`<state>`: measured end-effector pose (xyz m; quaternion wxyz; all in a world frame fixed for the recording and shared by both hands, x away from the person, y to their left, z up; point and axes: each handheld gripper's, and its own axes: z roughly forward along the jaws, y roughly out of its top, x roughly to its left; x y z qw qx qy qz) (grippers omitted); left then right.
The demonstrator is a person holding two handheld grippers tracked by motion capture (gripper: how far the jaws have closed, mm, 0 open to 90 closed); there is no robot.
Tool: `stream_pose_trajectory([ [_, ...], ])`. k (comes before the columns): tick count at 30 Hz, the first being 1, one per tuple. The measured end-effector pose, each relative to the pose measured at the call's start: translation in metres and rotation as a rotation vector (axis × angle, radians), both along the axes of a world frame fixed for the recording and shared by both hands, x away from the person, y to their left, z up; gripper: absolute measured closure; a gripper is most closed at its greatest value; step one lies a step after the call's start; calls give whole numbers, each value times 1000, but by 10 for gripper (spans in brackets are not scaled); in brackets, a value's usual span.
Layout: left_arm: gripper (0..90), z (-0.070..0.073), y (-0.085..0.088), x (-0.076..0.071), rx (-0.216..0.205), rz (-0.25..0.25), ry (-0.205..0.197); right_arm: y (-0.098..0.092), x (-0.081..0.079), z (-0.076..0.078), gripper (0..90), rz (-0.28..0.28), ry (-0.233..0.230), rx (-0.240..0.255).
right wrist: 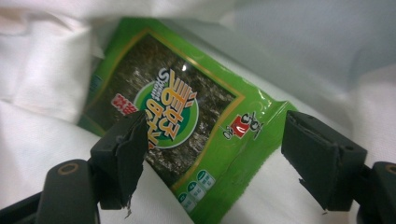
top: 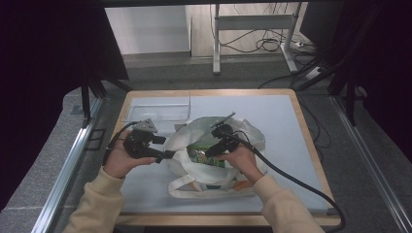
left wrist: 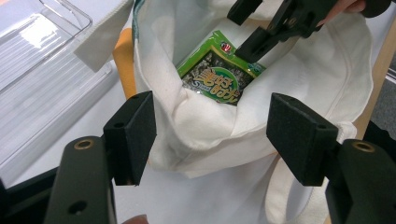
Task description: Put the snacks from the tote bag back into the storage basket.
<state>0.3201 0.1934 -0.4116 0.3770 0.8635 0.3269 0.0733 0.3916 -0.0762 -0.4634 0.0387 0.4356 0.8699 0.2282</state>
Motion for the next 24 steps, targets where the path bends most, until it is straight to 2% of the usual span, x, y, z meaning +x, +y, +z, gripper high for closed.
stream_pose_trajectory([
  [6, 330, -1, 1, 1, 13, -5, -2, 0, 9, -11, 231, -38, 47, -32],
  [16, 329, -3, -2, 1, 13, -6, -1, 4, 17, -31, 234, -51, 99, -71],
  [20, 329, -3, -2, 1, 16, -7, -2, 4, 20, -36, 247, -64, 109, -64],
  [24, 329, -4, -3, 1, 17, -8, -1, 3, 23, -38, 277, -80, 140, -41],
])
